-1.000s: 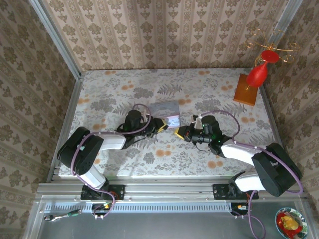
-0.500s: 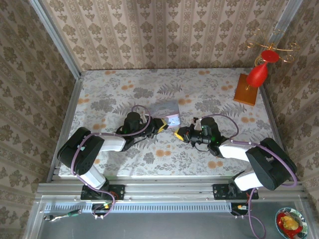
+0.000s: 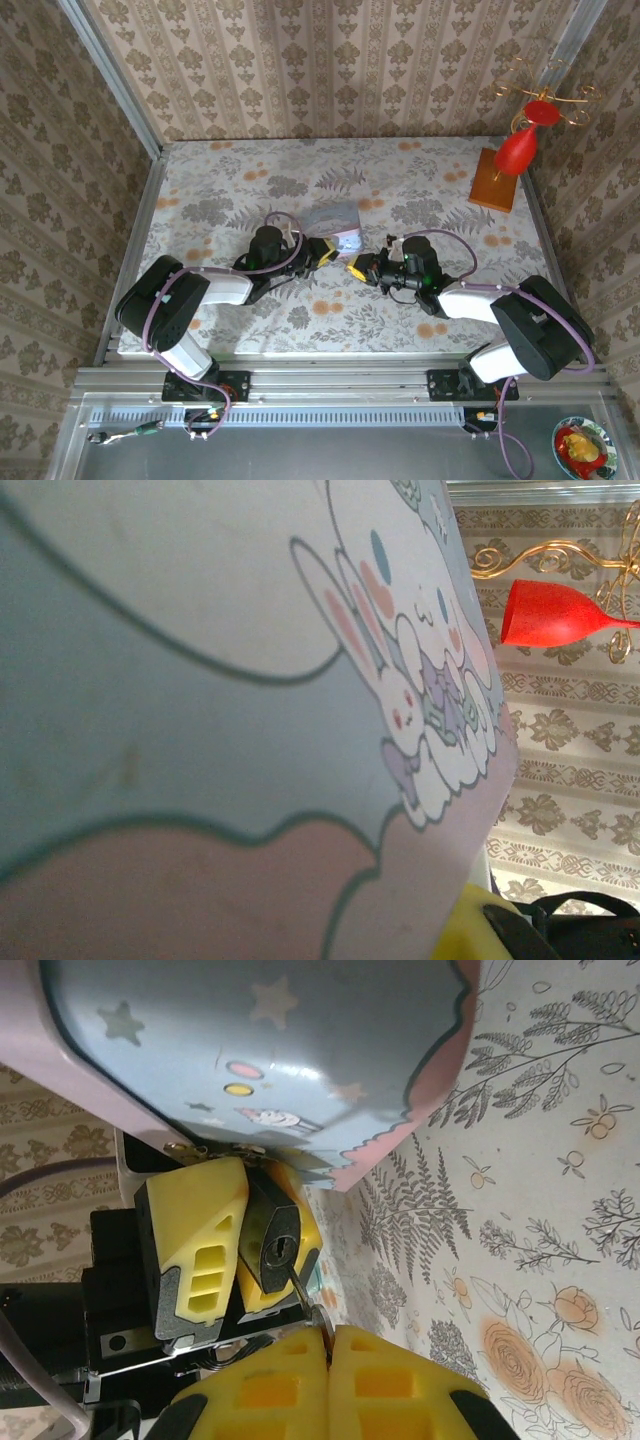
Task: Unlock the padlock with the key
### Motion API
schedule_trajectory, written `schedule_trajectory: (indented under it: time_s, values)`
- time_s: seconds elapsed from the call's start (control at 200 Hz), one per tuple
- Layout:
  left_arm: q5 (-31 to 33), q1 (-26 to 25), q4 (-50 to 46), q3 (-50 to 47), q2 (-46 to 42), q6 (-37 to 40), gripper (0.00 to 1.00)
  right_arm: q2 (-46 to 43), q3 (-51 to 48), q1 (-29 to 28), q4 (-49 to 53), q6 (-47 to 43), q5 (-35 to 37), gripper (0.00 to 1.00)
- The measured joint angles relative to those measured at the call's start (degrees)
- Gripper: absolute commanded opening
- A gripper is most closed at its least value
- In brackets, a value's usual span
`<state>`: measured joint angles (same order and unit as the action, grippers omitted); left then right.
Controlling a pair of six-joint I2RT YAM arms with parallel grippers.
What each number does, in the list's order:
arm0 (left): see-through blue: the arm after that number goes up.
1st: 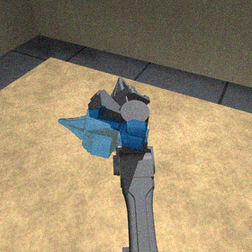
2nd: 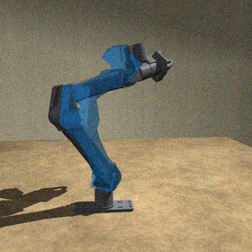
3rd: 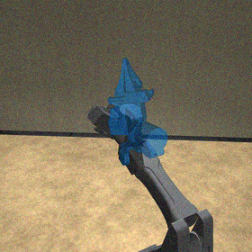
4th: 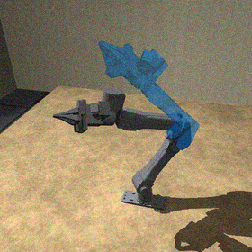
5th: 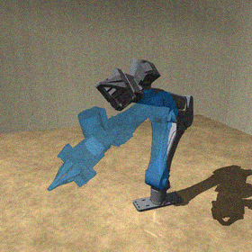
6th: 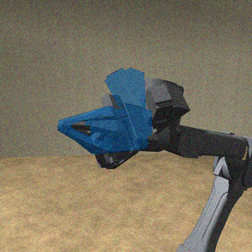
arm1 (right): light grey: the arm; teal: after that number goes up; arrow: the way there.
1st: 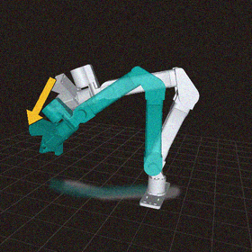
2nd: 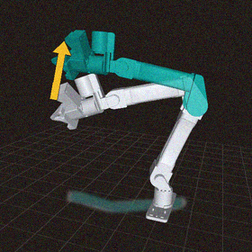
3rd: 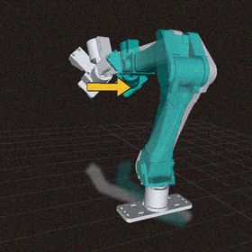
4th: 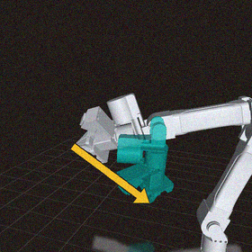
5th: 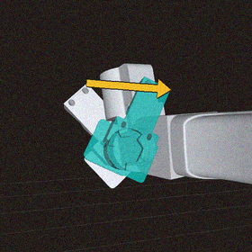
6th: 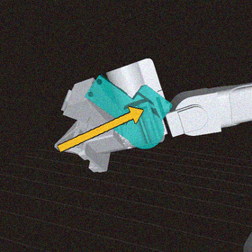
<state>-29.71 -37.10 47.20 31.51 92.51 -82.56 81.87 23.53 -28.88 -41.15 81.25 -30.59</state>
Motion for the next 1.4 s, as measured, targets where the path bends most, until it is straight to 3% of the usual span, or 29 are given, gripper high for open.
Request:
schedule_trajectory:
  time_s: [1.4]
  values:
    - [1.16,-0.81,0.39,-0.07,-0.02,-0.24,0.0,-0.07,-1.25,-0.15,-2.45,1.49,3.21,0.0]
